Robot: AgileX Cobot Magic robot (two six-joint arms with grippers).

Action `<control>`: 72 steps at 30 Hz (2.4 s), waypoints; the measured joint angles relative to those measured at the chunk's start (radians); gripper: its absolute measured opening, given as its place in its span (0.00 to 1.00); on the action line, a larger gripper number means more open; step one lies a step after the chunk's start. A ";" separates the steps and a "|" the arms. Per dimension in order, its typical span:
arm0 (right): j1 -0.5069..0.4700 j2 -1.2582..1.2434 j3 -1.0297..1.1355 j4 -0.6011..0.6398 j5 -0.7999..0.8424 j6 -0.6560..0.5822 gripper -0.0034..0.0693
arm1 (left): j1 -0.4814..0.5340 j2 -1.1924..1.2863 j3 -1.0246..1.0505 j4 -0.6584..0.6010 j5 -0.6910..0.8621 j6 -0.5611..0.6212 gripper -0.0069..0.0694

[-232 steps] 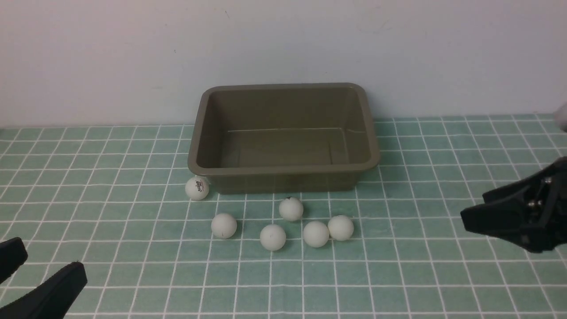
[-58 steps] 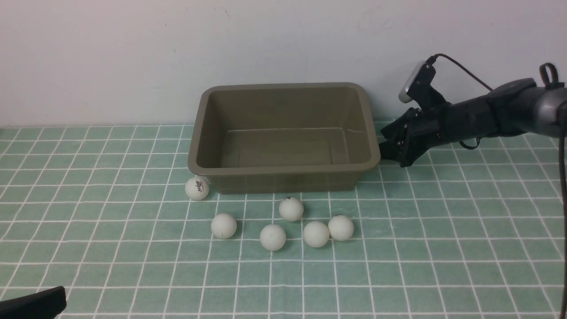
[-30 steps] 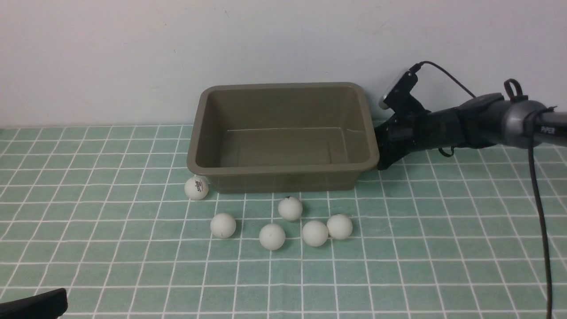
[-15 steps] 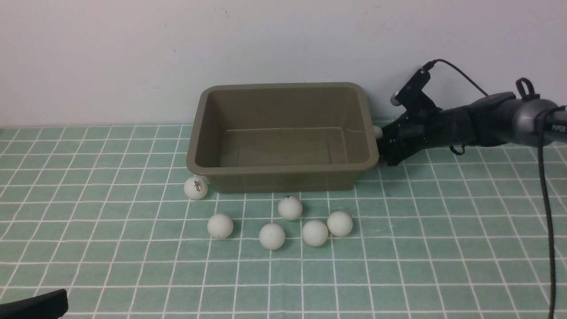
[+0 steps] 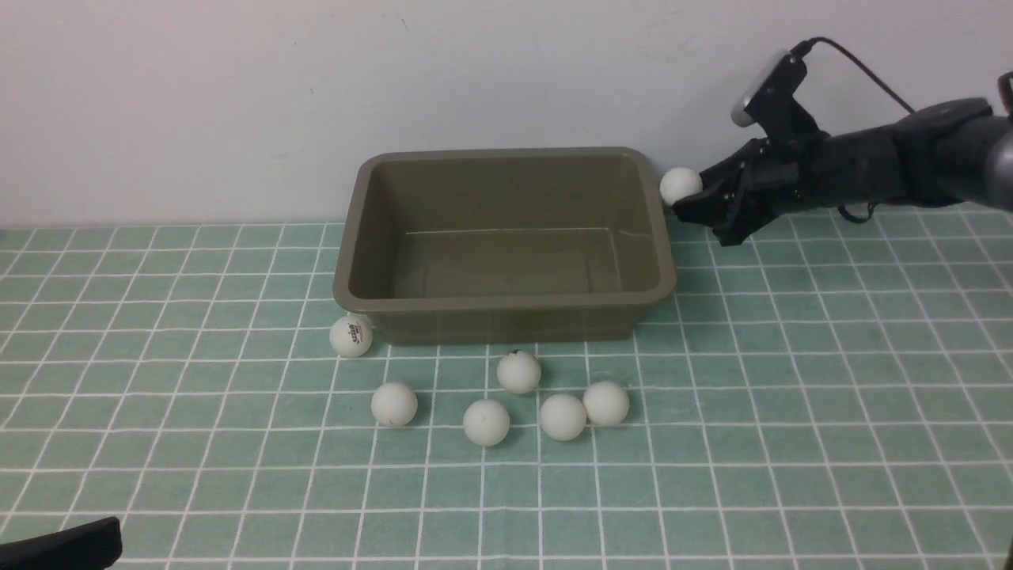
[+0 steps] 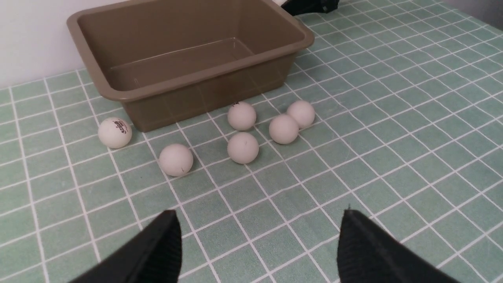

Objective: Put the table tennis balls in the box on the green coffee tablecloth.
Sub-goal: 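Release the ping pong ball into the bin and lift the gripper away, then reach for and grasp a ping pong ball on the table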

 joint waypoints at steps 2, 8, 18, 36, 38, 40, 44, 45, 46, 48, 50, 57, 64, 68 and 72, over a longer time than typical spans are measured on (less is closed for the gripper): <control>0.000 -0.017 0.000 -0.005 0.009 0.005 0.51 | 0.000 0.000 0.000 0.000 -0.001 0.000 0.72; 0.000 -0.083 0.000 0.006 0.144 0.040 0.51 | 0.000 0.000 0.000 0.000 -0.001 0.000 0.72; 0.077 -0.096 0.000 -0.074 0.298 0.194 0.51 | 0.000 0.000 0.000 0.000 -0.005 0.000 0.72; 0.123 -0.169 0.002 -0.202 0.090 0.450 0.77 | 0.000 0.000 0.000 0.000 -0.006 0.000 0.72; 0.094 -0.256 0.002 -0.208 0.072 0.452 0.74 | 0.000 0.000 0.000 0.000 -0.006 0.000 0.72; 0.055 -0.353 0.002 -0.238 0.068 0.476 0.70 | 0.000 0.000 0.000 0.000 -0.006 0.000 0.72; -0.002 -0.486 0.002 -0.321 0.068 0.573 0.65 | 0.000 0.000 0.000 0.000 -0.006 0.000 0.72; -0.013 -0.506 0.002 -0.347 0.069 0.604 0.65 | 0.000 0.000 0.000 0.000 -0.006 0.000 0.72; -0.020 -0.533 0.002 -0.375 0.073 0.635 0.64 | 0.000 0.000 0.000 0.000 -0.006 0.000 0.72; -0.034 -0.591 0.002 -0.451 0.079 0.709 0.64 | 0.000 0.000 0.000 0.000 -0.006 0.000 0.72; -0.039 -0.639 0.002 -0.507 0.090 0.778 0.64 | 0.000 0.000 0.000 0.000 -0.006 0.000 0.72; -0.040 -0.825 0.002 -0.630 0.233 1.007 0.64 | 0.000 0.000 0.000 0.000 -0.006 0.000 0.72; -0.040 -0.985 0.139 -0.614 0.319 1.093 0.64 | 0.000 0.000 0.000 0.000 -0.015 0.000 0.72; -0.040 -1.045 0.266 -0.588 0.316 1.092 0.64 | 0.000 0.000 0.000 0.000 -0.019 0.000 0.72; -0.040 -1.117 0.514 -0.515 0.287 1.050 0.64 | 0.000 0.000 0.000 0.000 -0.022 0.000 0.72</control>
